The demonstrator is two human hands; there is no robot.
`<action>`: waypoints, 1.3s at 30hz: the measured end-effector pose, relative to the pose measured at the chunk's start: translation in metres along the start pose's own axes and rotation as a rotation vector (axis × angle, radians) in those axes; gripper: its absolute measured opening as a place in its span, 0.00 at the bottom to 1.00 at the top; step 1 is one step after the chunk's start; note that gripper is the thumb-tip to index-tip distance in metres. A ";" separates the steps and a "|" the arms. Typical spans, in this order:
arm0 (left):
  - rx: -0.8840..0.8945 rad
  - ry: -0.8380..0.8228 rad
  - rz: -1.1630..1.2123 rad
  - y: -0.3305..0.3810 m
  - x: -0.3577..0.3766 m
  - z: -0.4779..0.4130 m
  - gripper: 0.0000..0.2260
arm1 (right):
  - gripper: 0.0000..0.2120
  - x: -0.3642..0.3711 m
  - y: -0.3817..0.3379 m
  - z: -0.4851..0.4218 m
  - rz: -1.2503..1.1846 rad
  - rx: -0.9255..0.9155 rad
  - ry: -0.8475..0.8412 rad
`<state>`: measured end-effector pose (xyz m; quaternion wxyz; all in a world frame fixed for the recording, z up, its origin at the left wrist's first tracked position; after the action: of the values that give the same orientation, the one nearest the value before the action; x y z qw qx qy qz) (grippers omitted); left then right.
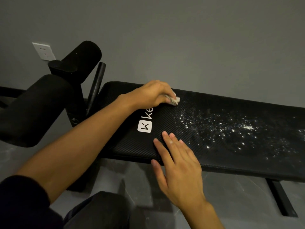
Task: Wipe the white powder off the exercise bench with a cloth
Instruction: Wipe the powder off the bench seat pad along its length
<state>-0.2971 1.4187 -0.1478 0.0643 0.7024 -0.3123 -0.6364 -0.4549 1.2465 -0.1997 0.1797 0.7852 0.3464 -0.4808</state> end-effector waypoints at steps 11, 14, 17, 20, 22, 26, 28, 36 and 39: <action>0.164 -0.008 -0.115 0.019 0.014 0.032 0.18 | 0.23 -0.001 -0.001 0.001 -0.003 0.011 0.011; 0.146 0.095 -0.128 0.016 0.013 0.037 0.18 | 0.23 -0.001 -0.001 0.000 -0.006 0.017 0.015; 0.144 0.109 -0.106 0.017 0.010 0.033 0.15 | 0.23 -0.001 -0.001 0.000 -0.001 0.014 0.007; 0.227 -0.033 0.005 0.026 0.016 0.042 0.14 | 0.23 -0.001 -0.001 0.000 0.005 0.015 -0.001; 0.202 -0.005 -0.019 0.025 0.017 0.046 0.13 | 0.23 -0.001 0.000 0.000 0.007 0.014 0.001; 0.060 0.213 -0.207 0.016 0.007 0.036 0.11 | 0.23 0.000 0.000 -0.001 -0.005 0.014 0.008; 0.147 0.113 -0.123 0.021 0.011 0.035 0.11 | 0.23 0.001 -0.001 0.000 -0.003 0.017 0.012; 0.192 0.005 -0.157 0.023 0.014 0.015 0.11 | 0.23 -0.001 -0.002 -0.002 0.001 0.018 0.032; 0.024 0.081 -0.170 0.007 0.005 -0.016 0.11 | 0.23 -0.001 -0.002 -0.001 0.001 0.013 0.026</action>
<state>-0.2848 1.4054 -0.1454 0.0143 0.7522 -0.2566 -0.6067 -0.4558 1.2476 -0.1985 0.1704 0.7928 0.3450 -0.4727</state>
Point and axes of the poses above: each hand's wrist, its own z-axis away from the middle knuckle, its own x-axis out of the palm, y = z × x, the point moved 6 cm from there along -z, towards the middle knuckle, and after that the axes turned 1 degree about z, right-handed, at the moved point
